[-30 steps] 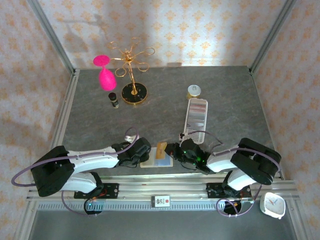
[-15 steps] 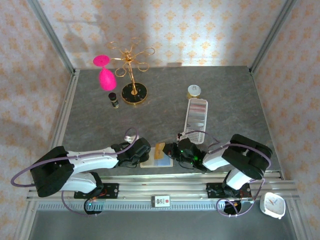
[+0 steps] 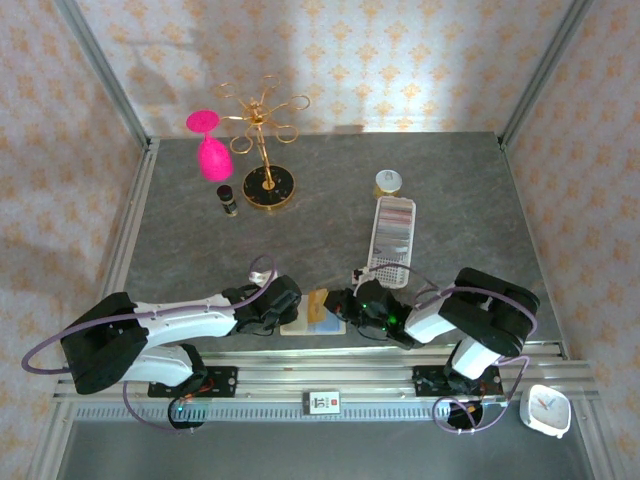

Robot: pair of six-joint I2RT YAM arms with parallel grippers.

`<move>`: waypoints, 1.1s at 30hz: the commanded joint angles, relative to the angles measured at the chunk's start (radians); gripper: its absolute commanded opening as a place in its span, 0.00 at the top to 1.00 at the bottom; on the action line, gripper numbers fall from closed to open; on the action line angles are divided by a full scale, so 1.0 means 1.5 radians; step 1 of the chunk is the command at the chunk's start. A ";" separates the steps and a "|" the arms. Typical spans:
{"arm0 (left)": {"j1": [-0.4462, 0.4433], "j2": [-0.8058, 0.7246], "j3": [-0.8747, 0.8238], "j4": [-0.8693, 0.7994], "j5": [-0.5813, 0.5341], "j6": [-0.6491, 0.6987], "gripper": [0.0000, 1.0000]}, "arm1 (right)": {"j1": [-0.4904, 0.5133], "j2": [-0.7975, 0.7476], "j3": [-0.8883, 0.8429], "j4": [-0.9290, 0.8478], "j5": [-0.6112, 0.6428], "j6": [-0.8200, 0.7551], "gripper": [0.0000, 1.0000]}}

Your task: Put the credit cards into the card holder

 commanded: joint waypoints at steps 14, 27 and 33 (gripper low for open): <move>-0.009 0.031 -0.027 0.042 0.051 -0.005 0.70 | 0.015 -0.032 -0.023 0.021 -0.010 0.025 1.00; -0.009 -0.005 -0.049 0.055 0.049 -0.012 0.67 | 0.015 -0.021 -0.026 0.027 0.001 0.032 1.00; -0.009 -0.016 -0.059 0.064 0.053 -0.015 0.66 | 0.015 0.005 -0.001 0.000 -0.012 -0.001 1.00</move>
